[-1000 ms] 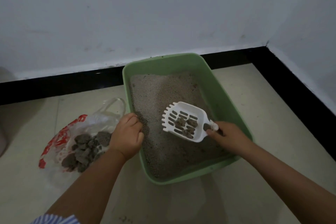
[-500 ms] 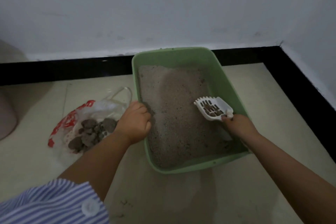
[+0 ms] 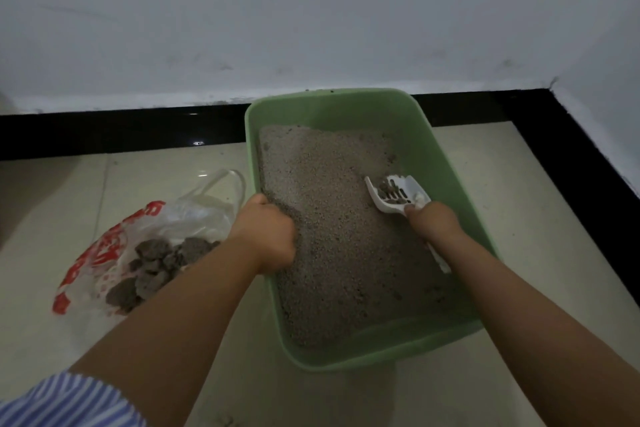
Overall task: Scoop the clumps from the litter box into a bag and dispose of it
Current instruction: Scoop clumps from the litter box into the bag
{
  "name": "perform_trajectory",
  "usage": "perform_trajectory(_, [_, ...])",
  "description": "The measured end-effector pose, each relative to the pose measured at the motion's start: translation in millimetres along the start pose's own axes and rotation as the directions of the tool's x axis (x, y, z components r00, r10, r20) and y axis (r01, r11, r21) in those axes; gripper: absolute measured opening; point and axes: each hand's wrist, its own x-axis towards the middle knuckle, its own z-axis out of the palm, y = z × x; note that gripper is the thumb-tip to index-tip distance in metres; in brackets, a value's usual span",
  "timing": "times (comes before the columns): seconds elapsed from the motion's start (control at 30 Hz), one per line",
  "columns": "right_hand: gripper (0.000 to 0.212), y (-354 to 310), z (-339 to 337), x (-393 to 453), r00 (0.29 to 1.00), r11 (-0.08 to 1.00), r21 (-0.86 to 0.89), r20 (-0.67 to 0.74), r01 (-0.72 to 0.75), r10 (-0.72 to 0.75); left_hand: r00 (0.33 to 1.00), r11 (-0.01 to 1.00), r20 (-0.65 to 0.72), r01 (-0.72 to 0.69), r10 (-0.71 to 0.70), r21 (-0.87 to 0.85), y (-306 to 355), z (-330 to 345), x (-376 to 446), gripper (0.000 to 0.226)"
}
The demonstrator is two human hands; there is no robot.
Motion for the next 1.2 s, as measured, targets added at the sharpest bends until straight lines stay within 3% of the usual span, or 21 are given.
perform_trajectory(0.5, [0.047, -41, 6, 48, 0.998, 0.995, 0.099, -0.064, 0.030, -0.024, 0.999, 0.994, -0.052, -0.019, 0.014, -0.105, -3, 5, -1, 0.030])
perform_trajectory(0.63, [0.047, -40, 3, 58, 0.991, 0.997, 0.026, -0.116, 0.068, -0.065, 0.999, 0.991, -0.045, -0.025, 0.019, -0.128, -3, 3, -1, 0.029])
perform_trajectory(0.83, [0.044, -25, 17, 57, 0.952, 0.968, -0.128, -0.193, 0.217, -0.239, 0.998, 0.989, -0.061, -0.018, 0.009, -0.144, -3, 5, 0, 0.027])
perform_trajectory(1.0, [0.036, -8, 18, 33, 0.905, 0.953, 0.011, -0.318, 0.302, -0.283, 0.995, 0.992, -0.102, -0.016, 0.003, -0.129, -3, 7, 0, 0.027])
perform_trajectory(1.2, [0.040, 16, 12, -1, 0.892, 0.924, 0.074, -0.299, 0.376, -0.339, 0.990, 0.990, -0.140, -0.006, -0.013, -0.138, -2, 6, -4, 0.028])
